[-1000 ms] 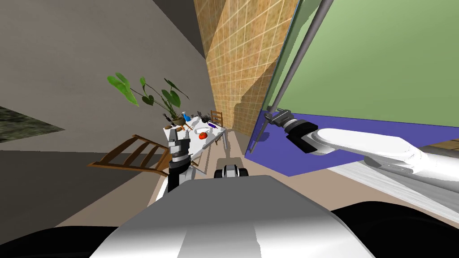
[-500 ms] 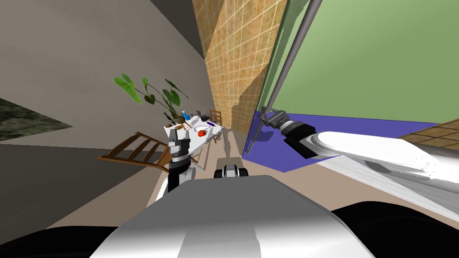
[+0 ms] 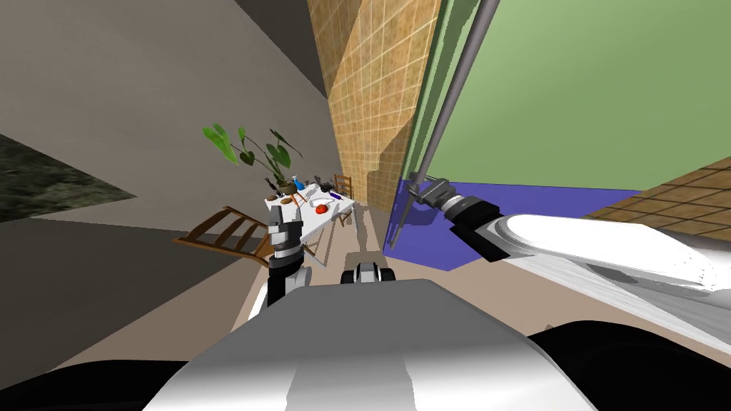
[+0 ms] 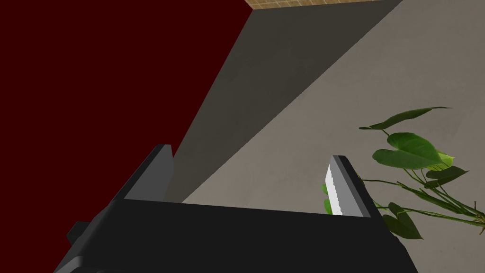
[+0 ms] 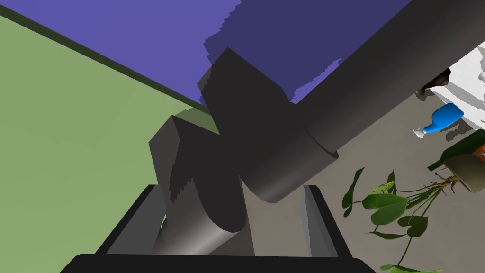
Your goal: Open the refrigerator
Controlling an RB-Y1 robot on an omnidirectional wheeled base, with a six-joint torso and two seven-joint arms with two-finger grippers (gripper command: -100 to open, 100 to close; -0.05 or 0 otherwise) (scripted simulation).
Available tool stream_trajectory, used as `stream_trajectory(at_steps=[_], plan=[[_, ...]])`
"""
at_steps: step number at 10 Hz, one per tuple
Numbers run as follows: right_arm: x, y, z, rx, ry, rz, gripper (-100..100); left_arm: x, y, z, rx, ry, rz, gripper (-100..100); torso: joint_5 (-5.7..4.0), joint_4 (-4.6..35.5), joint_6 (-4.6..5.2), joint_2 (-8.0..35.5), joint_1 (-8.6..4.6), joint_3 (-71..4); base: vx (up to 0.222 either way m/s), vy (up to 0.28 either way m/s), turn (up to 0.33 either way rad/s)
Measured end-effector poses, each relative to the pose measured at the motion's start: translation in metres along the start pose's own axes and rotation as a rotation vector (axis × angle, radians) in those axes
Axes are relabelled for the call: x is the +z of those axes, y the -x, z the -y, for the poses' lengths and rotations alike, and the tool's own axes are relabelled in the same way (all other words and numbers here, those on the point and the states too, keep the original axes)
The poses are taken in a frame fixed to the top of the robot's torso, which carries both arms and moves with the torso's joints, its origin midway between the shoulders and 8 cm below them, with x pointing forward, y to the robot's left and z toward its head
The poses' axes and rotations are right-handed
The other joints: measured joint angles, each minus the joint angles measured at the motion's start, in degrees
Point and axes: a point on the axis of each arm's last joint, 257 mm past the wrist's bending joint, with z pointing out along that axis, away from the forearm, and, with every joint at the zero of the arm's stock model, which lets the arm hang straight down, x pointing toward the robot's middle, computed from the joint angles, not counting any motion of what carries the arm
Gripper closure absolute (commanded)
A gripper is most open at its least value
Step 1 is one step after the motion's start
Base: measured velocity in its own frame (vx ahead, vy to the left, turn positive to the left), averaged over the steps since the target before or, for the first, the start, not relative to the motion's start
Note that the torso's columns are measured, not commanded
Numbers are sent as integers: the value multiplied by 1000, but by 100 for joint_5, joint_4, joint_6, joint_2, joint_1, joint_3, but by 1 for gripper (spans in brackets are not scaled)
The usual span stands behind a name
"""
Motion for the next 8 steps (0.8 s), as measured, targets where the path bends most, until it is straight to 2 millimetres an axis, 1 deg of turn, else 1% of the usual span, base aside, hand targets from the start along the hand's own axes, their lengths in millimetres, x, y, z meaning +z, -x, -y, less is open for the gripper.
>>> stream_trajectory(at_steps=[2, 5, 8], plan=[[3, 10, -5, -3, 13, 19, 100, 0, 0, 0, 0, 0, 0, 0, -11, 13, 34, 38, -18, 33, -204, -112, 77], [8, 20, -19, -23, 52, 44, 100, 0, 0, 0, 0, 0, 0, 0, -26, 17, 37, 10, -61, 6, -150, -105, 48], [13, 34, -30, -33, 80, 74, 100, 0, 0, 0, 0, 0, 0, 0, -37, 21, 49, 13, -70, 11, -160, -94, 59]])
